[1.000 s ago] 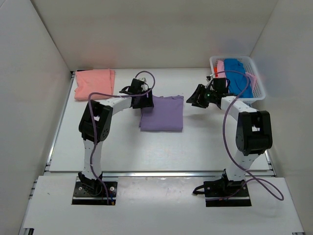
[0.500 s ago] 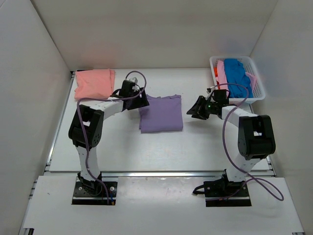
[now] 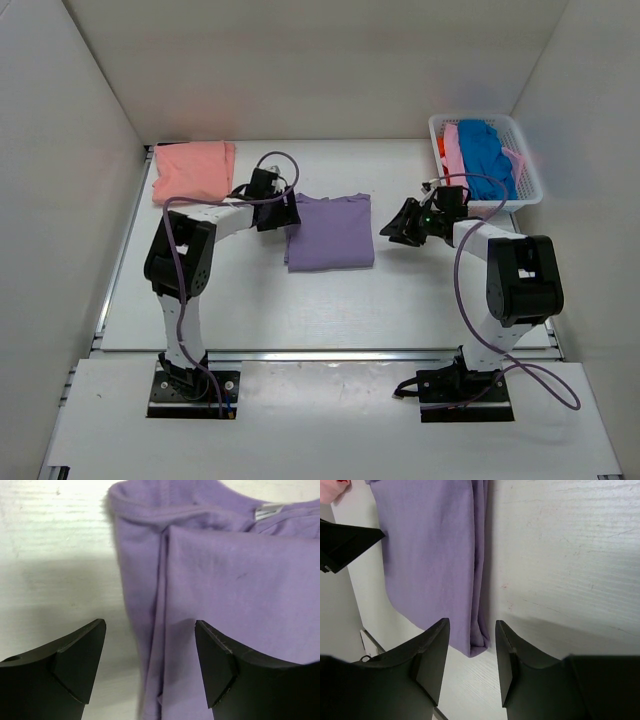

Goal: Fold and stack the t-shirts
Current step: Put the neatly folded tshirt into the corner of the board with the left arm

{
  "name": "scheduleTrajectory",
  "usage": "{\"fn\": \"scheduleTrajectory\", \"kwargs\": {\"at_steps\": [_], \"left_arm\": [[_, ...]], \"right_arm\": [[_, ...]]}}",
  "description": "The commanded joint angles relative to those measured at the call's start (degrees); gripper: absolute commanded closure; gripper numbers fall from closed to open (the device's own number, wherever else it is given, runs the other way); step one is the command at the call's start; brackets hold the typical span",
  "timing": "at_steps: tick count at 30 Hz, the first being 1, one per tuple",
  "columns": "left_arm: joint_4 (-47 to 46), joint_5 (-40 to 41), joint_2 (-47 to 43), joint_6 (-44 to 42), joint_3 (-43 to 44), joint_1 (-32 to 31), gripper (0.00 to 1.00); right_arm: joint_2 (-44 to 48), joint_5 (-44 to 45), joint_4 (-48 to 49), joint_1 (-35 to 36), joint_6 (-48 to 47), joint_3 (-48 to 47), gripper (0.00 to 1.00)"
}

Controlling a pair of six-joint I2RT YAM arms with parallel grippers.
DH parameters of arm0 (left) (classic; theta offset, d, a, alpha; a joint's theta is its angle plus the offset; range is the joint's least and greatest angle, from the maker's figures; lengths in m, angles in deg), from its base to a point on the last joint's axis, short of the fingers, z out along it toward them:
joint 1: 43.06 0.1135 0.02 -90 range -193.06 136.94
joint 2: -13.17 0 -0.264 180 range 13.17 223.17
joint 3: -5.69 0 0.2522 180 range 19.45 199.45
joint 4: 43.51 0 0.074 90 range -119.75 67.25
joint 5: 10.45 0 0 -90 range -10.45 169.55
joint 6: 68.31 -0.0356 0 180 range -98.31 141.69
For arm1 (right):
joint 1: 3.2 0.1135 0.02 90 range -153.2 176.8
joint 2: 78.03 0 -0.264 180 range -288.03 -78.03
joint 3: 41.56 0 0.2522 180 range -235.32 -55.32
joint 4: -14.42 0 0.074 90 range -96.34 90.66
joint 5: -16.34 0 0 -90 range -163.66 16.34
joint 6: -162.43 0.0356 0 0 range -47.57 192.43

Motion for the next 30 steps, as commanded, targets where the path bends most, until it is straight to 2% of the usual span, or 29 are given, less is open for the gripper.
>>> {"fn": "scheduleTrajectory", "kwargs": {"at_steps": [1,8,12,15,19,22,24,30], "left_arm": [[2.29,1.73,2.05,-1.11,2.39,-1.35,0.17],[4.50,1.91,5.22,-1.12,3.89,-2.49,0.17],[4.94,1.12,5.23,-1.11,4.77,-3.27,0.22],[5.38,2.51,5.75,-1.20,5.65,-4.07,0.31],[6.61,3.14,7.50,-1.64,7.49,-5.57,0.35],[6.08,2.00,8.03,-0.50,6.97,-5.22,0.56],[6.16,1.64,7.95,0.20,7.23,-5.22,1.00],[9.33,5.25,6.72,-6.03,13.82,-1.62,1.00]], "right_arm": [[2.37,-1.10,3.28,-0.52,0.33,0.89,0.61],[2.46,-1.63,4.59,-1.13,1.03,2.30,0.62],[2.55,-1.36,4.86,-1.31,1.04,2.74,0.62],[2.55,-1.62,5.56,-1.14,1.48,2.83,0.61],[2.81,-1.89,5.91,-1.48,1.74,3.62,0.62],[3.51,-2.41,6.00,-2.01,1.56,4.06,0.62],[3.86,-2.16,5.65,-2.19,1.47,4.15,0.62],[6.23,-4.43,5.21,-3.16,0.86,4.41,0.62]]}}
